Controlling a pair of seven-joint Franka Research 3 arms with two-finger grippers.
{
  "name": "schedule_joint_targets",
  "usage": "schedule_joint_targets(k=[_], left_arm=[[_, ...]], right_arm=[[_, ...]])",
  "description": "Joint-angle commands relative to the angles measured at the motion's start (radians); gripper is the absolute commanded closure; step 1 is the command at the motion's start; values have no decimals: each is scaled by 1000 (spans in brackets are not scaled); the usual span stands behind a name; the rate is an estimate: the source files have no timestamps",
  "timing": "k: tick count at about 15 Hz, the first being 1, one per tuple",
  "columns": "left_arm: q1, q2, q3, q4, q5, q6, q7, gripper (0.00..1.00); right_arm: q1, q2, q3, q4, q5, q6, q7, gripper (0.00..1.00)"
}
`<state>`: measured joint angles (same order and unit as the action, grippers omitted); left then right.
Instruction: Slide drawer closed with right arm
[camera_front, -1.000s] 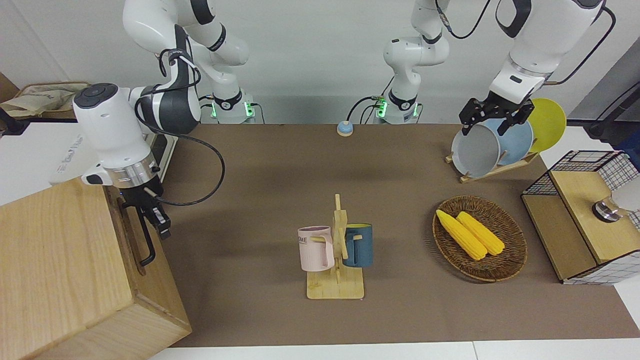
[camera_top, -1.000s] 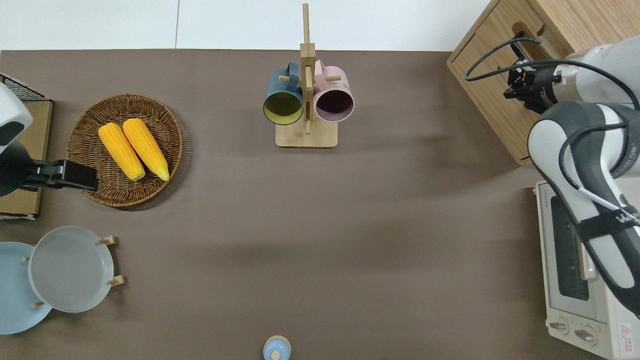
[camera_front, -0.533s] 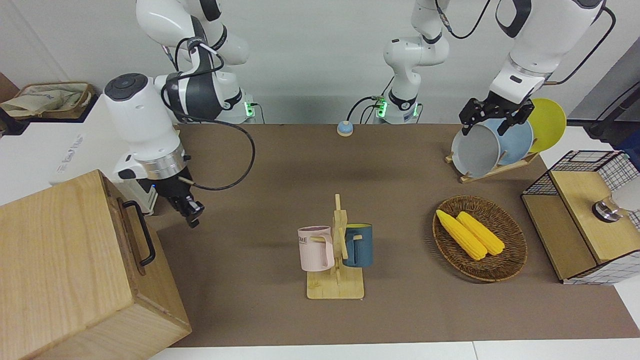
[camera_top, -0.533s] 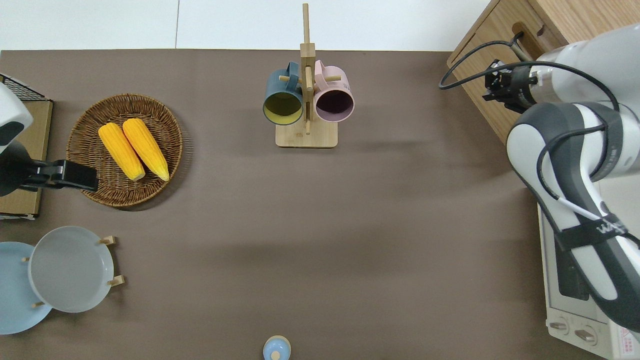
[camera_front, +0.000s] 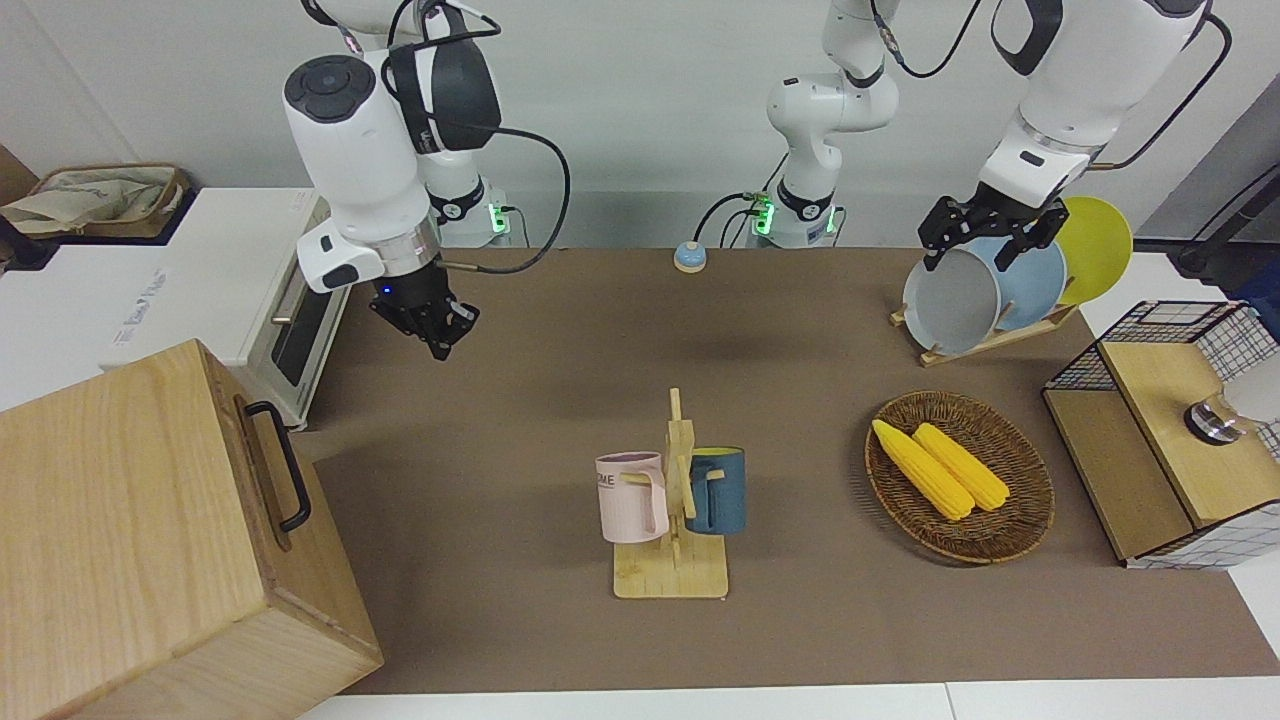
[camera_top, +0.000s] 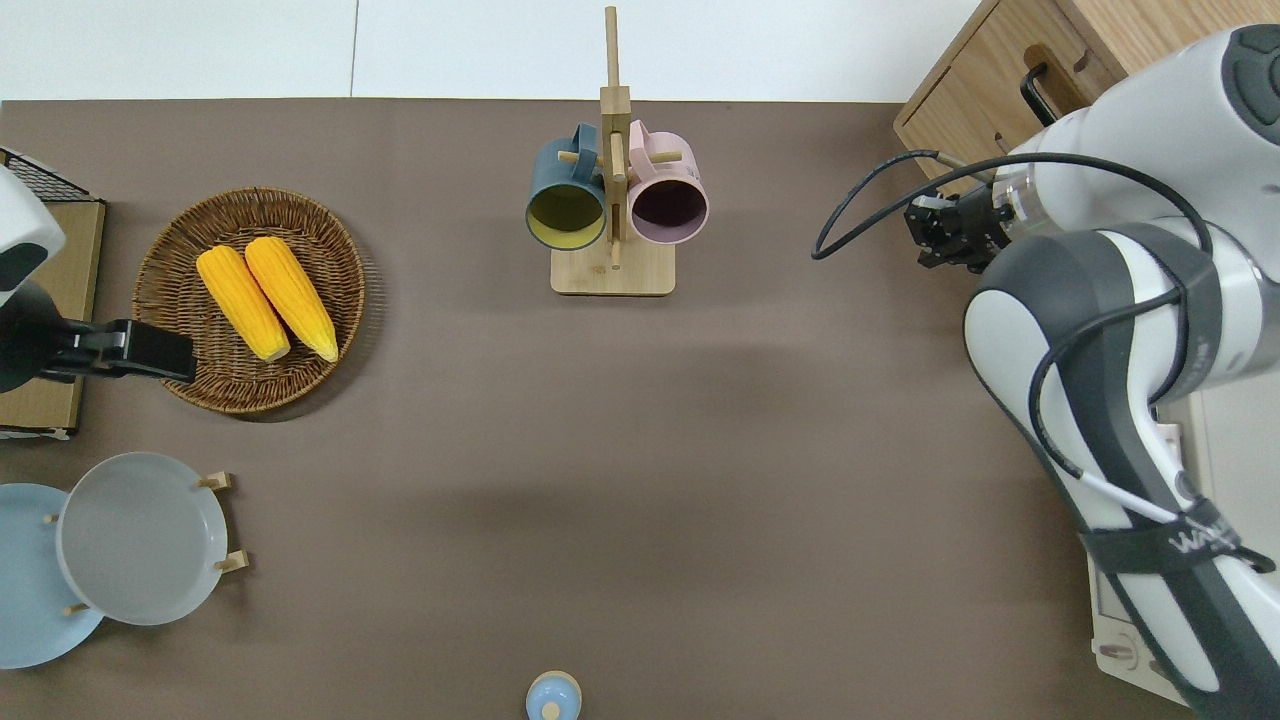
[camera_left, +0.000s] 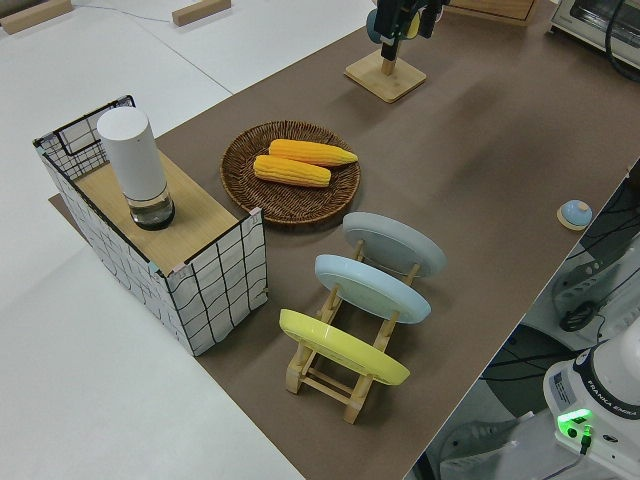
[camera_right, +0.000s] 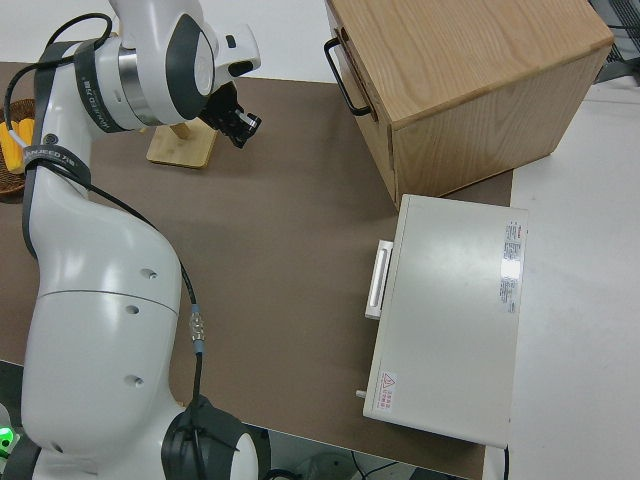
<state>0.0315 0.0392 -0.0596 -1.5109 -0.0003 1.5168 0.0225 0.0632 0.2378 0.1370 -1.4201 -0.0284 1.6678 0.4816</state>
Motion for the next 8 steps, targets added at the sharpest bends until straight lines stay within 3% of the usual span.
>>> schedule_joint_targets(k=[1, 4, 8], left_arm=[[4, 11, -6, 26, 17, -20, 10, 7], [4, 11, -6, 26, 17, -20, 10, 7], [4, 11, -6, 26, 17, -20, 10, 7]], right_arm=[[26, -84, -75, -40, 13, -60, -255, 1000], [24, -106, -103, -45, 15, -89, -385, 1000], [24, -106, -100, -39, 8, -108, -380, 1000]])
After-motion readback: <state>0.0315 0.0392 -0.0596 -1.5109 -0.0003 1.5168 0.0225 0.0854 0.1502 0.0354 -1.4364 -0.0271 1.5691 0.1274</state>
